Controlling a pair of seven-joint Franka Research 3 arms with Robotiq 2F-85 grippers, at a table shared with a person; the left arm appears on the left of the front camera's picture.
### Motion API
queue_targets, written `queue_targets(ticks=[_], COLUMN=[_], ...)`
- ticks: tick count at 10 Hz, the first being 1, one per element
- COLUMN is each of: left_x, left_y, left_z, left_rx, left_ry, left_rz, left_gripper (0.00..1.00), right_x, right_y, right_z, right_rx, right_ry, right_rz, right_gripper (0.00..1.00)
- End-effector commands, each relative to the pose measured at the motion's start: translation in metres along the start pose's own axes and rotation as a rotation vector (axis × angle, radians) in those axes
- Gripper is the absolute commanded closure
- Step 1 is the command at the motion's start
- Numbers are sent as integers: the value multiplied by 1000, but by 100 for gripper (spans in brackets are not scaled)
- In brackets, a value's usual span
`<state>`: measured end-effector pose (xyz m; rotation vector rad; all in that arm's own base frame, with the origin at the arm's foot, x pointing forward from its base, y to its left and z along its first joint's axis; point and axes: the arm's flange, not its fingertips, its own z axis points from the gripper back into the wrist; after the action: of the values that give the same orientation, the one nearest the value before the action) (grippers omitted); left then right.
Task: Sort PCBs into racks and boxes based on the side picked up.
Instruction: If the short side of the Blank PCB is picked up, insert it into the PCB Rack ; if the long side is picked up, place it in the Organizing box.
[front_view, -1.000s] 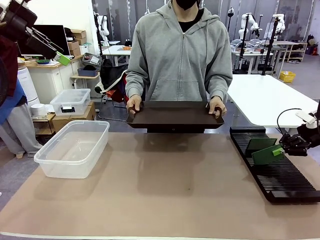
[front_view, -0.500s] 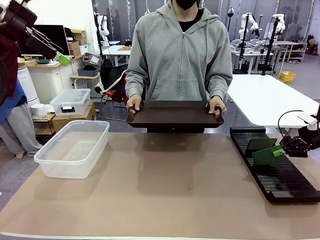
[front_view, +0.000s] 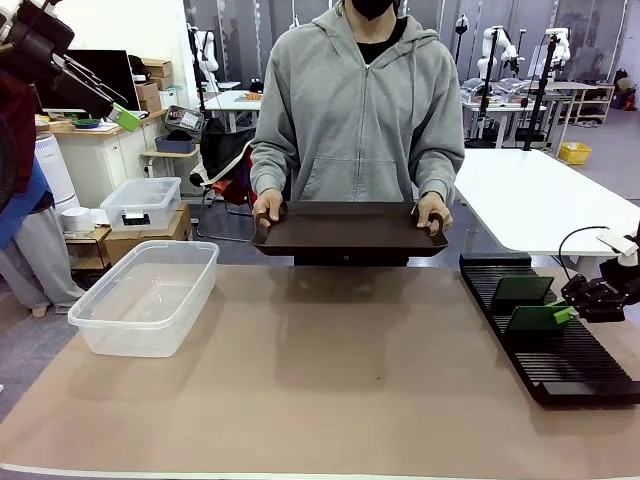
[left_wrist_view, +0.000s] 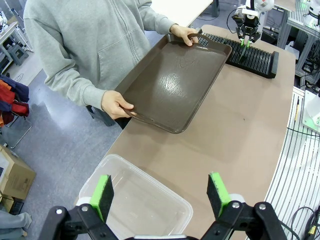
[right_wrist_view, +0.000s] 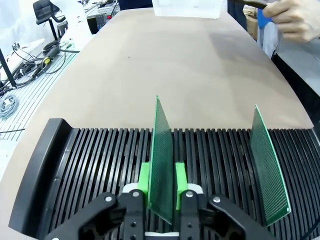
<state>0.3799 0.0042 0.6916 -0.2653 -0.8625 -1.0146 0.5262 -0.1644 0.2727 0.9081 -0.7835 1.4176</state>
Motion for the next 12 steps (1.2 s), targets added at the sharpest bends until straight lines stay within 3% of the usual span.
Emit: queue_targets(ticks=[1,2,3,4,5,6,7,12], left_x=[-1,-1,-1,-1,-1,-1,-1,-1], left_y=[-1,-1,-1,-1,-1,-1,-1,-1], left_z=[1,1,1,1,1,1,1,1], left_rx=[-8,-8,-8,-8,-8,-8,-8,-8], left_ry=[1,1,1,1,1,1,1,1], left_rz=[-3,-3,-3,-3,-3,-3,-3,-3], left_gripper=[0,0,0,0,0,0,0,0], right_x=[0,2,3,6,8,12,15,30], right_y=[2,2,2,2,3,4,4,6], right_z=[3,5,7,10,14,19,23,32], right_rx=[6,2,-4,-15,-29,-41,-49,-66], right_ry=[12,14,15,17,22,30,32,44], right_rz=[23,28,29,33,38,46,53,61], right_gripper=[38,56,18,36,0,16,0,0])
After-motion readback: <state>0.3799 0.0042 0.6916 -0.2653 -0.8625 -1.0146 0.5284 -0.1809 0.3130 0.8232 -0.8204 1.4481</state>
